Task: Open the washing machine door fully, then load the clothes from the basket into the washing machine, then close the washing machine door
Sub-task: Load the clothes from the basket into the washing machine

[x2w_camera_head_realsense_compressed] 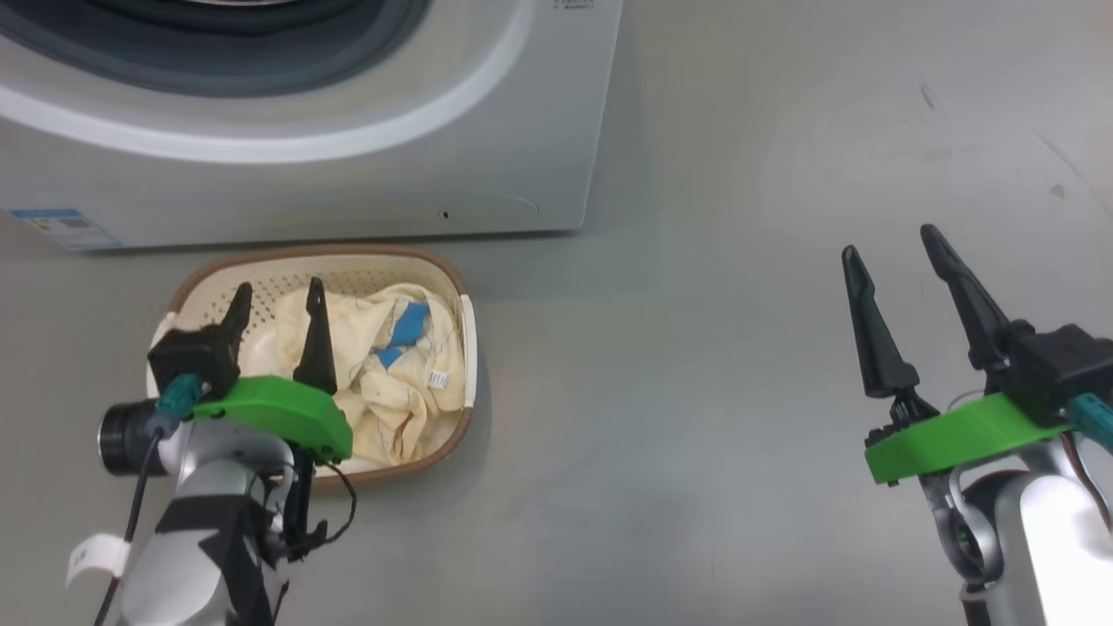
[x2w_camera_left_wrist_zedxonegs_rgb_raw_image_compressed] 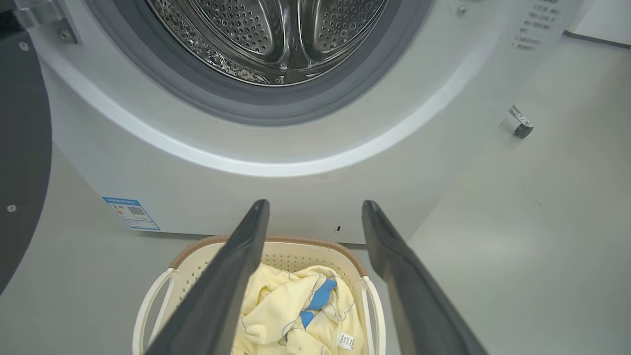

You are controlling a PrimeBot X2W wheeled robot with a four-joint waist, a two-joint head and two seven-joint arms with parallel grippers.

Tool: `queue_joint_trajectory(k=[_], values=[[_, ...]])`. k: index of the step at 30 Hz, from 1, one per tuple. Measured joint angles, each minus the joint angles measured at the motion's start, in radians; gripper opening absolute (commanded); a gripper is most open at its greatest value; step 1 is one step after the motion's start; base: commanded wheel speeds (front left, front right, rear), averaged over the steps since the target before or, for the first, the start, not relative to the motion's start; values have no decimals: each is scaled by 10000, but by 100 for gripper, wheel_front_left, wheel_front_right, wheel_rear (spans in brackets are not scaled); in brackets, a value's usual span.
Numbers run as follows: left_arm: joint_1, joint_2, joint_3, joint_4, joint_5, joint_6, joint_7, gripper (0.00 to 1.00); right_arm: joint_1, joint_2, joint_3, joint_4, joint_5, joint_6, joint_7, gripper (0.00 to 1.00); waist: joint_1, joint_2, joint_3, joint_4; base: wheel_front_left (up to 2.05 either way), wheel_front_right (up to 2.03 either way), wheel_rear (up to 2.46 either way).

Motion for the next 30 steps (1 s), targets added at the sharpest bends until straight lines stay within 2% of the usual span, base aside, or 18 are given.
queue_joint_trajectory(k=[10,17,24,30], values=[[-2451,-10,84,3545,-556,-790,230,100,-1053,-81,35,86,182,0,-395,100,0,0,1737,-358,0,0,0],[-3678,-46,190,5791,-1369,-1210,1360,100,-1503,-94,192,270,370,0,-600,100,-1,0,2641,-703,0,0,0],[-4626,69,401,6943,-2295,-1273,2105,100,-1870,-98,280,303,502,0,-732,100,-3,0,3452,-1112,0,0,0],[-5482,454,491,7340,-2813,-1344,2589,100,-2159,-102,274,224,566,0,-830,100,-2,0,4288,-1429,0,0,0]])
